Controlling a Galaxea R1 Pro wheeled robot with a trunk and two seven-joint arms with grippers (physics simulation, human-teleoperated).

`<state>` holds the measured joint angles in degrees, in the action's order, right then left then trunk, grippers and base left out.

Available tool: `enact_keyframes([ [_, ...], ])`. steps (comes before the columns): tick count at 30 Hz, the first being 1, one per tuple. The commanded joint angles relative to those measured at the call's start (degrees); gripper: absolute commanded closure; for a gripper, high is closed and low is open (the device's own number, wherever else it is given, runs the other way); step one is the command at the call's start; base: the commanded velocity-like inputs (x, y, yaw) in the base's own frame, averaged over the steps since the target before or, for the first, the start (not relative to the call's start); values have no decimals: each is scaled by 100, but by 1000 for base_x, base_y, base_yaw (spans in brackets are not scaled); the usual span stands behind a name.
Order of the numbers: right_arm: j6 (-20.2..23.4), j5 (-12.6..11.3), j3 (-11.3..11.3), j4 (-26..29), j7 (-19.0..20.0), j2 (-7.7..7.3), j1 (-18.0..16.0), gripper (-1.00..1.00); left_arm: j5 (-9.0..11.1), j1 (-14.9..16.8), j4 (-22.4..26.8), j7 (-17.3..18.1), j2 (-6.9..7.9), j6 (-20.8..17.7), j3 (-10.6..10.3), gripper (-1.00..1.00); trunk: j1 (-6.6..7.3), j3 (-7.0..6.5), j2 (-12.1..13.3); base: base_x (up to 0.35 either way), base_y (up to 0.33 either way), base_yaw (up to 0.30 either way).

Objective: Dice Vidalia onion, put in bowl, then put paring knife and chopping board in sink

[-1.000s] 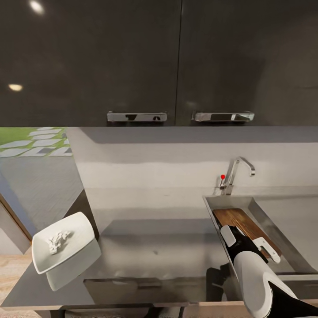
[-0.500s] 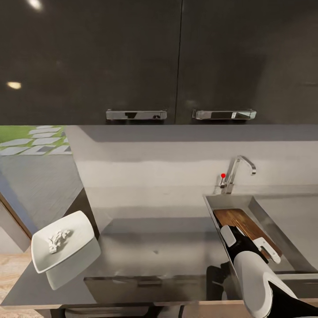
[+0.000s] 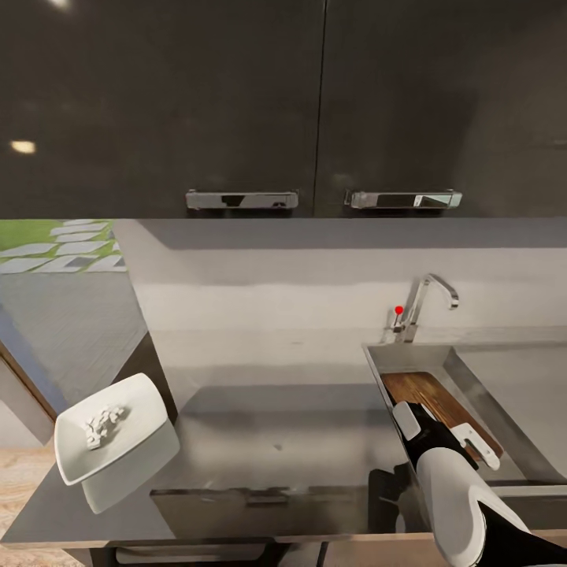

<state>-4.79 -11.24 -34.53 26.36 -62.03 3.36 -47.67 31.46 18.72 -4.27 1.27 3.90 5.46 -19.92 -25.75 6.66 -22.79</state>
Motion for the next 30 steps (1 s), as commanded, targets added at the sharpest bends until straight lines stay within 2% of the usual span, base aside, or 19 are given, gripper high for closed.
enact_keyframes([
  [1,-49,-27,-10,8,-1,3,-5,100,36,9,-21,13,-3,33,-47,-100,-3,13,-13,0,0,0],
  [10,-57,-27,-10,9,-7,7,-5,100,39,9,-21,13,-3,28,-47,-100,-3,13,-13,0,0,0],
  [11,-53,-27,-10,9,-9,7,-5,-100,38,9,-21,13,-3,28,-47,-100,-3,13,-13,0,0,0],
  [30,-19,-122,-23,134,-5,7,-5,-100,38,9,-21,13,-3,25,-47,-100,-3,13,-13,0,0,0],
])
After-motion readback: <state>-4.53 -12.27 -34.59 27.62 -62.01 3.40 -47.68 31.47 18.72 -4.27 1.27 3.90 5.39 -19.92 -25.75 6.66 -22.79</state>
